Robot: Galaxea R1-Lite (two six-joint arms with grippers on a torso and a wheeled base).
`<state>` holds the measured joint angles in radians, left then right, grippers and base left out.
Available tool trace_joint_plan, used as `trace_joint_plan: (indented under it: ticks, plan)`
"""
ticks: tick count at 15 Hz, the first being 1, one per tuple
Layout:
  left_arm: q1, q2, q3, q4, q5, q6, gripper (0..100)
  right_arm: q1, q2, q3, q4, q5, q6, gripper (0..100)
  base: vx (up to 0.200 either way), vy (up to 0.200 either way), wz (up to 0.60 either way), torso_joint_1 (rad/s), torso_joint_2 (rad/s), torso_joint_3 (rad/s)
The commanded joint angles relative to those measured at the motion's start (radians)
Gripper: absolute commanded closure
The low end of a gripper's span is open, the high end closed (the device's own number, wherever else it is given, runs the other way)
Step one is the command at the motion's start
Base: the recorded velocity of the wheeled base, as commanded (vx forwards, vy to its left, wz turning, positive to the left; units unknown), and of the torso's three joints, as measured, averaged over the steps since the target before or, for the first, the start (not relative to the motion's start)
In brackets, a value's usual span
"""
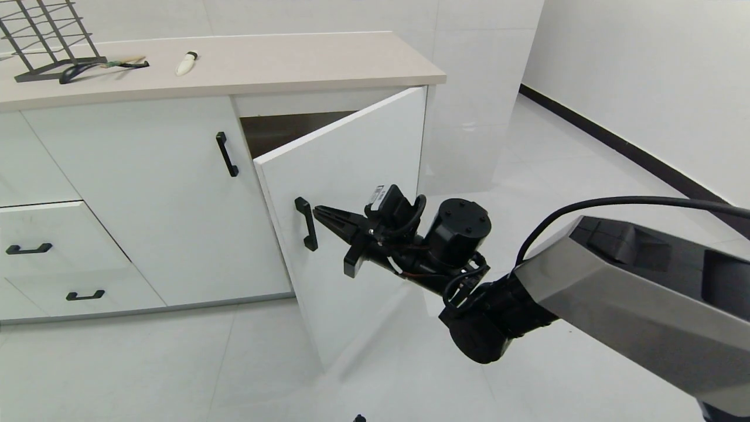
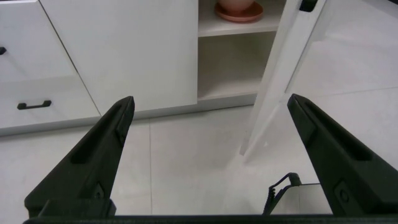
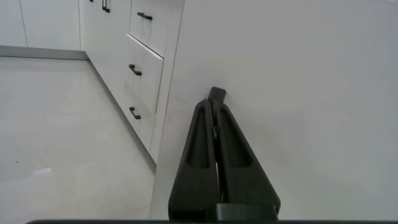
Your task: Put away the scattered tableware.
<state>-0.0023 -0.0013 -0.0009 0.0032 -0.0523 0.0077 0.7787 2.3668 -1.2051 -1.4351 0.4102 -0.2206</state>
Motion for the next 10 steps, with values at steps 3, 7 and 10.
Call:
trace_joint_plan:
  ticks: [3, 7, 10]
  plan:
    - [-0.001, 0.001, 0.001, 0.0, 0.0, 0.0, 0, 0.001, -0.109, 0.137, -0.001, 0.002, -0.003, 100, 0.0, 0.0, 0.0, 0.0, 0.0, 0.0]
    - [-0.001, 0.001, 0.001, 0.0, 0.0, 0.0, 0, 0.002, -0.265, 0.311, -0.001, 0.004, -0.011, 100, 0.0, 0.0, 0.0, 0.0, 0.0, 0.0]
    - [0.001, 0.001, 0.001, 0.0, 0.0, 0.0, 0, 0.002, -0.405, 0.444, -0.002, 0.004, -0.014, 100, 0.0, 0.0, 0.0, 0.0, 0.0, 0.0]
